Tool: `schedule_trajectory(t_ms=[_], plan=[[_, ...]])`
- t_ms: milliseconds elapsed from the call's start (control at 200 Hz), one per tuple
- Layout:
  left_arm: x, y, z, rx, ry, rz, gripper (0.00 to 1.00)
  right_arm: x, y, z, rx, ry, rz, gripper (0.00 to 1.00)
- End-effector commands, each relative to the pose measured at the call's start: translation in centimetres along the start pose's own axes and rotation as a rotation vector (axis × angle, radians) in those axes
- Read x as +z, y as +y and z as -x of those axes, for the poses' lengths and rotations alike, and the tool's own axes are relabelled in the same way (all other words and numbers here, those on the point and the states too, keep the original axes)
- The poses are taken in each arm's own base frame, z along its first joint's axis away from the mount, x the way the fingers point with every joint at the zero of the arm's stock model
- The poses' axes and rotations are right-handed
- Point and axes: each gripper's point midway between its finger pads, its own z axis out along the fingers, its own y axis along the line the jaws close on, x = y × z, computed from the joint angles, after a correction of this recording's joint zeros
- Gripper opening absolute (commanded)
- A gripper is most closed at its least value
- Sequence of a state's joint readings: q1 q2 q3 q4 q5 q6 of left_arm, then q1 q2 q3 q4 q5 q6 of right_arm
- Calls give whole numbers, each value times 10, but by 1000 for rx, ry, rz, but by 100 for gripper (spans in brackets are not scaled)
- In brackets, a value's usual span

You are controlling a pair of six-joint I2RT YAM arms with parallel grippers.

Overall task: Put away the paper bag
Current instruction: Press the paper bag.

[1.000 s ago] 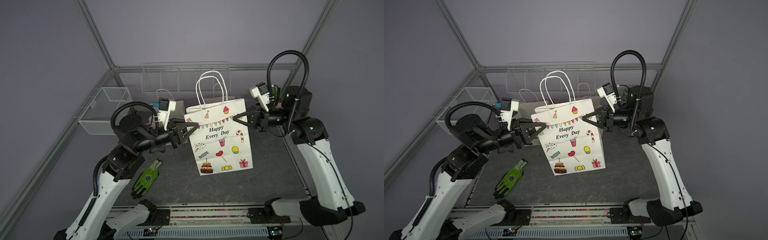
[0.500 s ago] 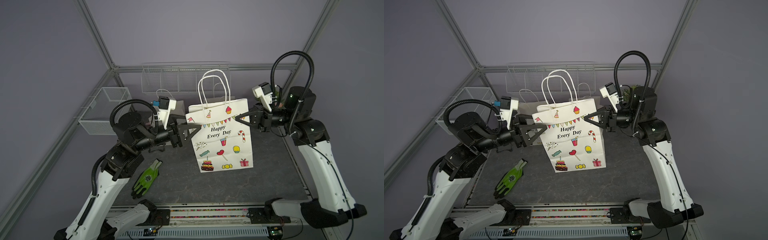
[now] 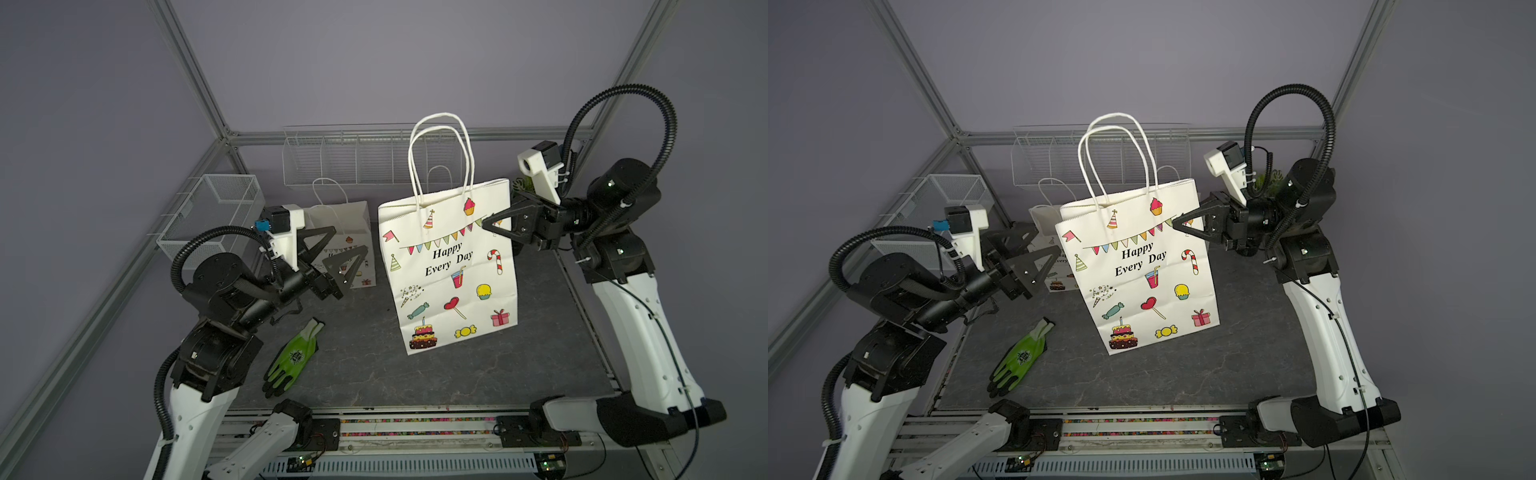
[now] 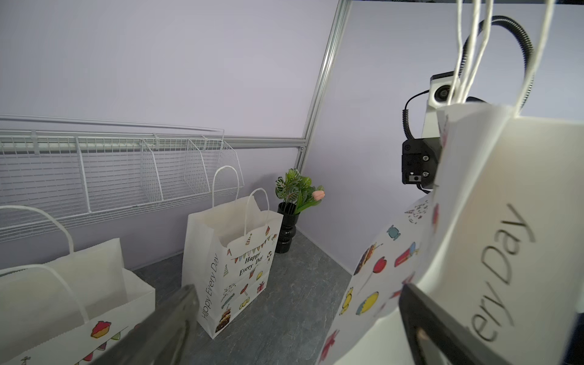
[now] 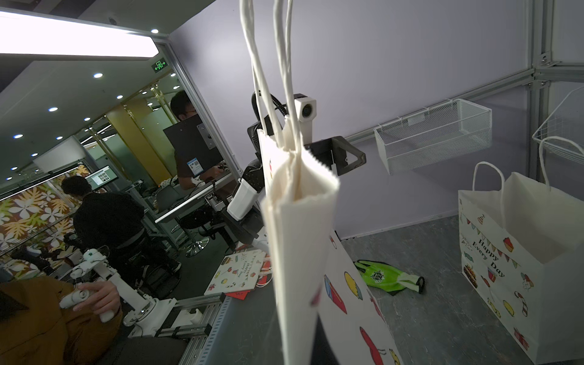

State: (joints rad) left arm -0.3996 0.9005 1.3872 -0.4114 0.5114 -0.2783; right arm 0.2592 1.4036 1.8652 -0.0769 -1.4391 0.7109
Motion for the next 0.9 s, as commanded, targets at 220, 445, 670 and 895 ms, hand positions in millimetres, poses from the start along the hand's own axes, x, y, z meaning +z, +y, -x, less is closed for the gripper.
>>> schedule_trajectory(t_ms=[220,445,670,895], plan=[[18,-26,-9,30,47,-351,98,9,-50,12,46,85,107,7],[-2,3,-22,85,68,-251,99,6,-89,9,106,95,111,7],[4,18,-32,11,80,-308,100,6,-100,8,120,94,110,7],[13,33,-39,-27,83,-292,100,9,-85,7,100,99,126,7]])
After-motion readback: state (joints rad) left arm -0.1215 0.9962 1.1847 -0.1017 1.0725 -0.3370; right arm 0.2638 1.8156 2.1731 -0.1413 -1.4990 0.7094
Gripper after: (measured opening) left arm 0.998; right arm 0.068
